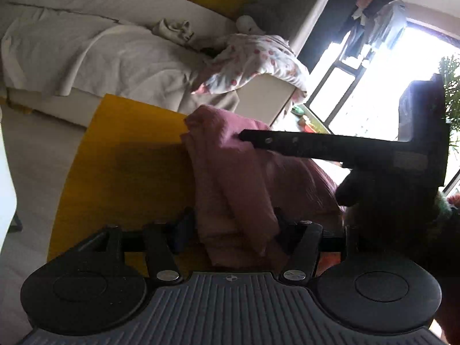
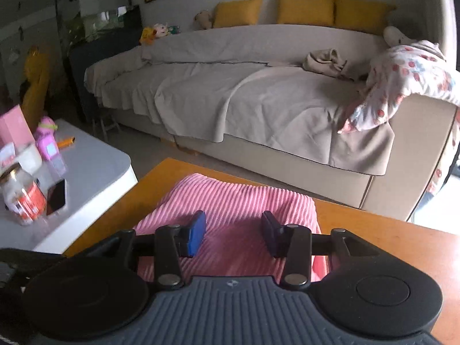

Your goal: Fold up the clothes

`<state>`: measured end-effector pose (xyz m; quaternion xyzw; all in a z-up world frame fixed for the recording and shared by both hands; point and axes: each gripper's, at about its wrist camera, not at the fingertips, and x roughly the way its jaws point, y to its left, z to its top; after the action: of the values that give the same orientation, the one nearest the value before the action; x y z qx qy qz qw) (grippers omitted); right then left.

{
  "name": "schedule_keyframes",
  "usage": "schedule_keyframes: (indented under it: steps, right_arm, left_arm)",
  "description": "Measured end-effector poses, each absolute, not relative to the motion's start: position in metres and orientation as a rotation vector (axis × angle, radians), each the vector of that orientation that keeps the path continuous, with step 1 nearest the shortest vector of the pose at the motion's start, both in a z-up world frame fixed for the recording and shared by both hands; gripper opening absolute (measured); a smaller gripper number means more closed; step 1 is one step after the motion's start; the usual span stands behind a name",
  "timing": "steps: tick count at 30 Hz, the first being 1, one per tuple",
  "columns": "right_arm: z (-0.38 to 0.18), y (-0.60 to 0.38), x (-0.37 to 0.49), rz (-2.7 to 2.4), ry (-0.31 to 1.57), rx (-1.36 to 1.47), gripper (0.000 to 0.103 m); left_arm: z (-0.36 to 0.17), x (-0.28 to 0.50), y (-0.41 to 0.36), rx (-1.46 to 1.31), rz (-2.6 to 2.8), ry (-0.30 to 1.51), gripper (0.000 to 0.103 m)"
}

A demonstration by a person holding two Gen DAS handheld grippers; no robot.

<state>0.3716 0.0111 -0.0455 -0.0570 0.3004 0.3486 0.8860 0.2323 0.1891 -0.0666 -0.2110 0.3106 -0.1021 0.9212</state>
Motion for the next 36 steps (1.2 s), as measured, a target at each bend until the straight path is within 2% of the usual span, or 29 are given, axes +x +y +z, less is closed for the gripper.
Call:
schedule_keyframes:
  steps: [1,3,4,5,7,10,19,24,29,36]
  right_arm:
    - [-0.043,0.003,0.366,0.726,0.614,-0.096,0.044]
    - [-0.037,-0.018,0.347,0.731,0.587,-0.042,0.062]
    - [-0.035,-0.029,0.336,0.728,0.572,-0.017,0.089]
    - [-0.034,-0.041,0.321,0.718,0.552,0.002,0.103]
    - [-0.033,-0.063,0.292,0.709,0.527,0.016,0.103]
    - [-0.037,-0.093,0.254,0.682,0.531,0.031,0.103]
    - [-0.08,-0.156,0.178,0.555,0.55,0.059,0.103]
    - [-0.087,-0.172,0.171,0.543,0.519,0.103,0.103]
    - [-0.093,-0.178,0.18,0.568,0.571,0.169,0.103]
    - [-0.085,-0.155,0.159,0.471,0.442,-0.05,0.103]
  left_arm:
    - [-0.065,0.23,0.187,-0.433,-0.204,0.637,0.068]
    - [-0.061,0.22,0.181,-0.436,-0.194,0.625,0.071]
    - [-0.057,0.213,0.177,-0.436,-0.184,0.615,0.078]
    - [-0.054,0.205,0.173,-0.437,-0.175,0.604,0.082]
    - [-0.046,0.184,0.16,-0.437,-0.147,0.578,0.098]
    - [-0.041,0.152,0.139,-0.442,-0.095,0.565,0.103]
    - [-0.055,0.096,0.074,-0.333,0.092,0.579,0.103]
    - [-0.051,0.089,0.061,-0.258,0.127,0.527,0.103]
    - [-0.049,0.083,0.052,-0.222,0.159,0.505,0.103]
    - [-0.05,0.084,0.05,-0.222,0.18,0.521,0.103]
